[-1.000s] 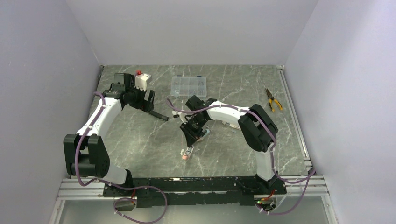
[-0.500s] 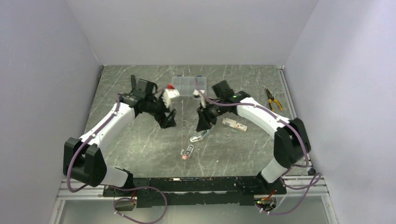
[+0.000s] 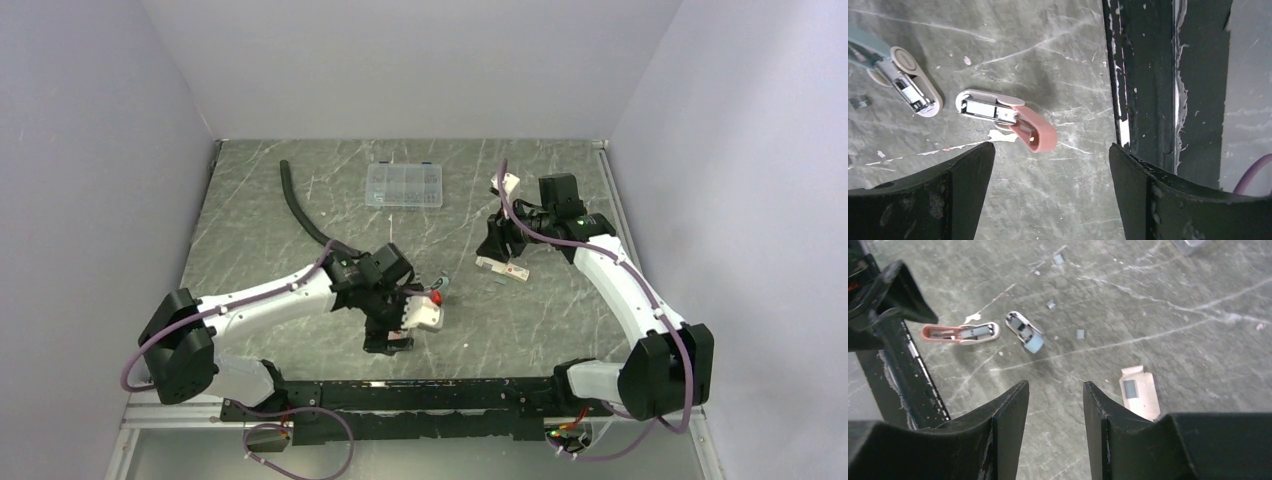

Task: Load the staples into the stapler
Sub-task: Close the stapler at the center of the board.

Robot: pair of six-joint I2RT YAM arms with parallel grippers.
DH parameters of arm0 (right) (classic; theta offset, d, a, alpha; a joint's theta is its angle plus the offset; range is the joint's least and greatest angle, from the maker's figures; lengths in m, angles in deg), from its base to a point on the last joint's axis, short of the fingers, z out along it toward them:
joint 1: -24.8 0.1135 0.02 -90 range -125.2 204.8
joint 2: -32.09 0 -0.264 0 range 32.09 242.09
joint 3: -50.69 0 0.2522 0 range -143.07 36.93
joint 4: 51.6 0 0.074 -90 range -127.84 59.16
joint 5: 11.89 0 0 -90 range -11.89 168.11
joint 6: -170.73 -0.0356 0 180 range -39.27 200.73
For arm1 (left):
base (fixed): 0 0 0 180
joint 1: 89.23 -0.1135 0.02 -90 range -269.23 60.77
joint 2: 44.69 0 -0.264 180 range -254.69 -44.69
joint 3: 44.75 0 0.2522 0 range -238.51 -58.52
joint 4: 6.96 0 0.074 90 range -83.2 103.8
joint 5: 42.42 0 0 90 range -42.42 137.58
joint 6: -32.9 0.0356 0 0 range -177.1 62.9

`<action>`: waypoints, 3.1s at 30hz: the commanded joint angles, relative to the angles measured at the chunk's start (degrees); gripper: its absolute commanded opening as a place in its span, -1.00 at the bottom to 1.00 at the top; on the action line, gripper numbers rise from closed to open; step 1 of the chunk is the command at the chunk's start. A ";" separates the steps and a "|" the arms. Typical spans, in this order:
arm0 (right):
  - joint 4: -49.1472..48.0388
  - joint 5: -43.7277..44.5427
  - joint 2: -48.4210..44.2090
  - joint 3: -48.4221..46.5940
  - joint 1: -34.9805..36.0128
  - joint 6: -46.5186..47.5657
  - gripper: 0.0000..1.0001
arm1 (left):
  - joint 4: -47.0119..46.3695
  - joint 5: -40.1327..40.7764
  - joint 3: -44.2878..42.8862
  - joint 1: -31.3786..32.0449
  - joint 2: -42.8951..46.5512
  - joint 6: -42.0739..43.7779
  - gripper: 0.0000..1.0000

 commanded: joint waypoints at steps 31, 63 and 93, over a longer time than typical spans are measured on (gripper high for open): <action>-3.69 -1.42 2.80 3.30 -2.87 1.46 -0.05 | -6.99 29.83 2.18 9.93 -6.95 6.82 0.28; -2.29 -3.90 2.87 3.14 -2.90 1.86 -0.07 | 12.79 14.45 -17.78 4.73 -24.34 14.20 0.07; -0.39 -6.89 5.55 1.71 -2.82 3.06 -0.10 | 26.04 5.11 -33.50 -1.48 -39.21 20.15 -0.10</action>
